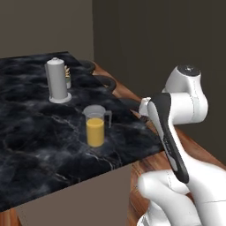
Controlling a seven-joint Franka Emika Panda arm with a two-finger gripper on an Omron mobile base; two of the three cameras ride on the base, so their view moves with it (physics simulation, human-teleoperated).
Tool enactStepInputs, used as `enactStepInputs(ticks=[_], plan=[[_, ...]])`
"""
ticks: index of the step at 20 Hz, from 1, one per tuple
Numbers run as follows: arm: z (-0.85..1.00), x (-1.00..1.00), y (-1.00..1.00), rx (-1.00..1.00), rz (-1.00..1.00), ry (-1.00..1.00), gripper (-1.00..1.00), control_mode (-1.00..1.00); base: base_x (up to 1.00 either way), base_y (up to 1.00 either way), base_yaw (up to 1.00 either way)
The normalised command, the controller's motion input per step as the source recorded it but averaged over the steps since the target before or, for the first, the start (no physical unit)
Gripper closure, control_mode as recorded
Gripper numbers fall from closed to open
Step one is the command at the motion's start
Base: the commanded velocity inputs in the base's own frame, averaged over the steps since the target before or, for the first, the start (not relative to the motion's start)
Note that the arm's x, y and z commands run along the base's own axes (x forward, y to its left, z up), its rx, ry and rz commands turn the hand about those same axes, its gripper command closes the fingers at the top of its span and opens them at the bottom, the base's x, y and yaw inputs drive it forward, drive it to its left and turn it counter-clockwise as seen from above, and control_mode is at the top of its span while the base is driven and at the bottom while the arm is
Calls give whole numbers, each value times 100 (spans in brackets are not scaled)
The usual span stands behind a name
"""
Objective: Place the pitcher and cup on the dining counter for serving.
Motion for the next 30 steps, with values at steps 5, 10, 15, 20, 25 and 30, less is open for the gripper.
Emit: enactStepInputs(ticks=[5, 10, 15, 20, 25, 30], plan=[[0, 0, 0, 0, 0, 0, -100, 100, -40, 31, -42], [0, 0, 0, 0, 0, 0, -100, 100, -31, 24, -70], [0, 0, 0, 0, 0, 0, -100, 100, -39, 37, -84], [0, 0, 0, 0, 0, 0, -100, 100, -42, 30, -88], [0, 0, 0, 0, 0, 0, -100, 100, -50, 13, -90], [0, 0, 0, 0, 0, 0, -100, 100, -21, -7, -85]])
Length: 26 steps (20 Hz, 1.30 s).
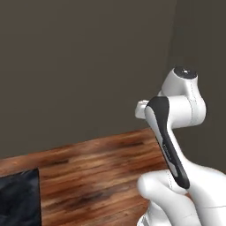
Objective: Place the pitcher and cup on the dining counter for serving.
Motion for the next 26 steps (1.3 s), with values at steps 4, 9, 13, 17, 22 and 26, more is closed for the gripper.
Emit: enactStepInputs(ticks=[4, 9, 13, 17, 22, 26], plan=[[0, 0, 0, 0, 0, 0, -100, 100, -2, -36, -83], [0, 0, 0, 0, 0, 0, -100, 100, 0, -40, -82], [0, 0, 0, 0, 0, 0, -100, 100, 0, -28, -81], [0, 0, 0, 0, 0, 0, -100, 100, 0, -23, -84], [0, 0, 0, 0, 0, 0, -100, 100, 5, -22, -82], [0, 0, 0, 0, 0, 0, -100, 100, 29, -39, -70]])
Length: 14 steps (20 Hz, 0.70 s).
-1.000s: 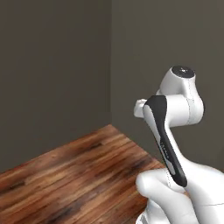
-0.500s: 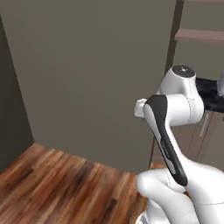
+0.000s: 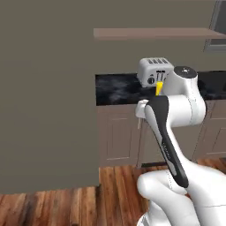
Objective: Place the pitcher and cup on the dining counter for serving.
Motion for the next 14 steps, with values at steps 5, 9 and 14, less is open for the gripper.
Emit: enactStepInputs(ticks=[5, 9, 14], plan=[[0, 0, 0, 0, 0, 0, -100, 100, 59, -56, -55], [0, 0, 0, 0, 0, 0, -100, 100, 98, -46, -37], [0, 0, 0, 0, 0, 0, -100, 100, 100, -27, -17]])
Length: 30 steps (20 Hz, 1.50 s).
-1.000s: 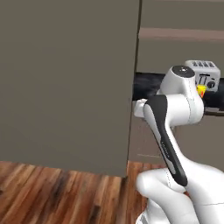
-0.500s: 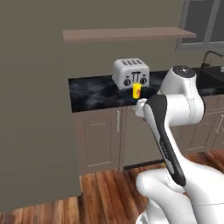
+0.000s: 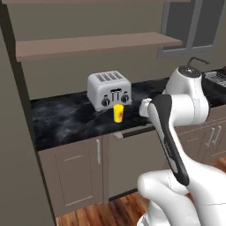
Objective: Place the pitcher and cup on the dining counter for serving.
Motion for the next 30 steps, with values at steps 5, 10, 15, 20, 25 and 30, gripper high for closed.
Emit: enactStepInputs(ticks=[5, 10, 15, 20, 25, 30], plan=[[0, 0, 0, 0, 0, 0, -100, 100, 93, -6, 8], [0, 0, 0, 0, 0, 0, -100, 100, 78, -25, 29], [0, 0, 0, 0, 0, 0, -100, 100, 50, -36, 21], [0, 0, 0, 0, 0, 0, -100, 100, 10, -50, 23], [0, 0, 0, 0, 0, 0, -100, 100, 0, -36, 25], [0, 0, 0, 0, 0, 0, -100, 100, 0, -20, 20]])
